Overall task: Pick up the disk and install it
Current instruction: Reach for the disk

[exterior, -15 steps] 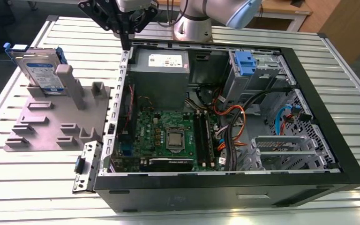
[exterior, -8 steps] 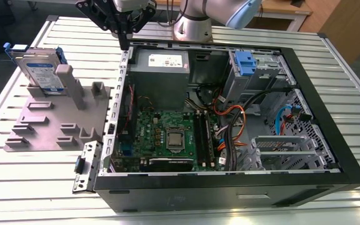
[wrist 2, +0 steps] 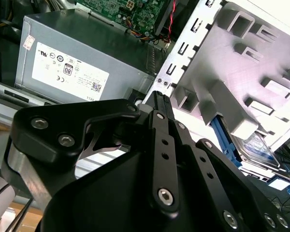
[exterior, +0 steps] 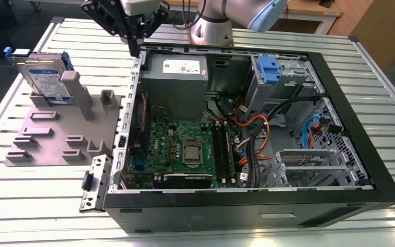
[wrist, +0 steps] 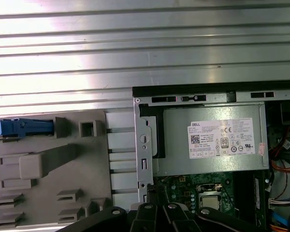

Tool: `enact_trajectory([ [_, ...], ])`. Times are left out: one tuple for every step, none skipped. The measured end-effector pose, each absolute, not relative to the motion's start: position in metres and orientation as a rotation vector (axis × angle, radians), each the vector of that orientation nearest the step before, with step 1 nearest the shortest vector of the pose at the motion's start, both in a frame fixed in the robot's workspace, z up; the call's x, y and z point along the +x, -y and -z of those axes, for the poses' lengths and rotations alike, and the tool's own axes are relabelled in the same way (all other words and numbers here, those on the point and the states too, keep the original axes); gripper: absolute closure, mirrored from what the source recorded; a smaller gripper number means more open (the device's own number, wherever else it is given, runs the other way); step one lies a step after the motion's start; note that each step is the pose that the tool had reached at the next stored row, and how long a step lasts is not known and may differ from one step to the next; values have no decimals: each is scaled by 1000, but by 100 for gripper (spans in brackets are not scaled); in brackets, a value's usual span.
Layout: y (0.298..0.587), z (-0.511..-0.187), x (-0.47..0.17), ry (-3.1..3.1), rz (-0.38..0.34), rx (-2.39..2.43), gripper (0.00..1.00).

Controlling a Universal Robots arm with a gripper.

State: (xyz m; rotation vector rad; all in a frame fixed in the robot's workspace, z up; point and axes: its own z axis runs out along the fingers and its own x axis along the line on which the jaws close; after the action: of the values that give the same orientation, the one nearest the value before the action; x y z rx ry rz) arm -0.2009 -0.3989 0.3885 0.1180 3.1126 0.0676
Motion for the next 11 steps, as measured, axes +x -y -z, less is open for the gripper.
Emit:
enact_trajectory([
  [399, -388, -201, -3113, -68, 118, 89],
  [399, -388, -201, -3113, -68, 118, 89],
  [399, -388, -201, -3112, -68, 118, 89],
  [399, -388, -201, -3112, -68, 118, 89],
  [399, -388, -202, -3112, -68, 118, 89],
  [399, -388, -202, -3112, -68, 118, 89],
  [399, -388, -203, -3113, -68, 118, 89],
  [399, -388, -203, -3113, -68, 118, 89],
  [399, -388, -204, -3113, -68, 118, 89],
  [399, -388, -205, -3113, -68, 118, 89],
  [399, -388, -206, -3113, -68, 118, 89],
])
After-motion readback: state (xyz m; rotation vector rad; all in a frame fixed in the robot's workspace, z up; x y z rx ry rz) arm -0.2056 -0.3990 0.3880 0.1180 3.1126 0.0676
